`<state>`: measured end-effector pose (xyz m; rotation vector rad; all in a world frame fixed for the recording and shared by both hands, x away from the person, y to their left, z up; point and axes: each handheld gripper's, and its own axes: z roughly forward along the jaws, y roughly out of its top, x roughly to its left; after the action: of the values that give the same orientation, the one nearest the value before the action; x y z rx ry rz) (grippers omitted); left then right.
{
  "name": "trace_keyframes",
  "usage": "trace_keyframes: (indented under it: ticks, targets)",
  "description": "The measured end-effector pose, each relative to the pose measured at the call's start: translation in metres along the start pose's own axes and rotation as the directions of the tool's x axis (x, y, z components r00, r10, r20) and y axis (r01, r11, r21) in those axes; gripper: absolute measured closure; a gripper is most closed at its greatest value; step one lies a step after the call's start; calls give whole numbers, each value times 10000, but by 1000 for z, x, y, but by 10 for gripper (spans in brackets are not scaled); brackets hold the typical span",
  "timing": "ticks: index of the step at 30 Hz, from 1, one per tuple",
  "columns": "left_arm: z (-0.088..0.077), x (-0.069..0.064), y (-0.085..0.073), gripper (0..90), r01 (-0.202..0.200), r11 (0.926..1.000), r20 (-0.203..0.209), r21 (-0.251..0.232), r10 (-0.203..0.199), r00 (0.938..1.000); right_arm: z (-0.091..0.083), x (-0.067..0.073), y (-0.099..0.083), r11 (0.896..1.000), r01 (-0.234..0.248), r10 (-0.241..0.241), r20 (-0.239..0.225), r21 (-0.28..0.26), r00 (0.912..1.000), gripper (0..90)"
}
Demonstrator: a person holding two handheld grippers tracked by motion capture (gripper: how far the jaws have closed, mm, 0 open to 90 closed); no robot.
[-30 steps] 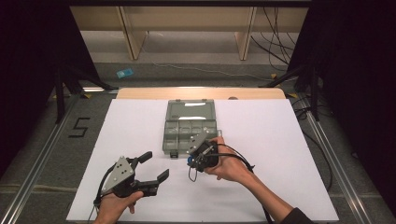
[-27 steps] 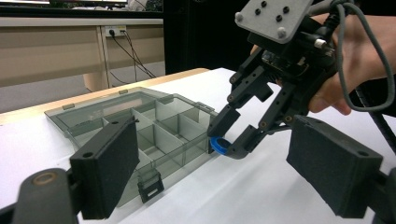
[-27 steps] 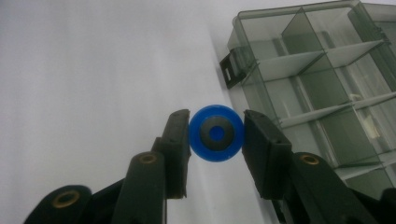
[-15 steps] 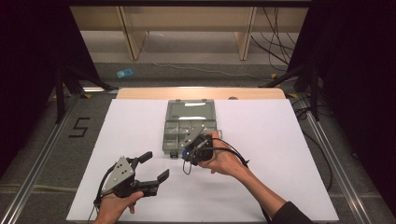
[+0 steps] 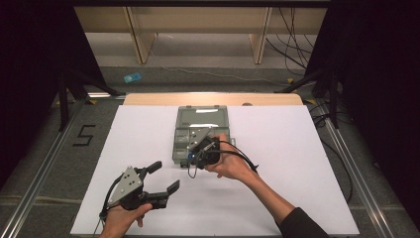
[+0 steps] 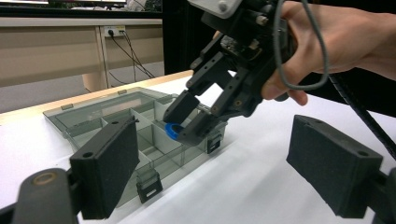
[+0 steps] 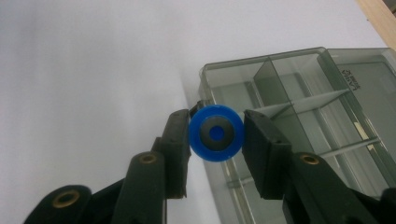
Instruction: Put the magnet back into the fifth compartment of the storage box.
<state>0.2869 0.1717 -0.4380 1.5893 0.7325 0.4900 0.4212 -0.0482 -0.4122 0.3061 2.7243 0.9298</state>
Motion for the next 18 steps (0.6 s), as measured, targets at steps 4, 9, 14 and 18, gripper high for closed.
trace_keyframes:
  ticks: [4, 9, 14, 18]
  targets:
    - [0, 0, 0, 159, -12, 10000, -5, -1, 12, 10000, 5, -3, 5, 10000, 7, -7, -40, -11, 10000, 626]
    - [0, 1, 0, 159, 2, 10000, 81, -96, -1, 10000, 12, -9, 11, 10000, -20, 20, -50, -42, 10000, 625]
    - [-1, 1, 0, 159, -45, 10000, 16, -12, 45, 10000, 15, -13, 19, 9999, -69, 68, -88, -77, 9999, 625]
    - [-1, 1, 0, 159, -25, 10000, 0, -10, 25, 10000, 16, -15, 21, 9999, -93, 92, -70, -60, 9999, 625]
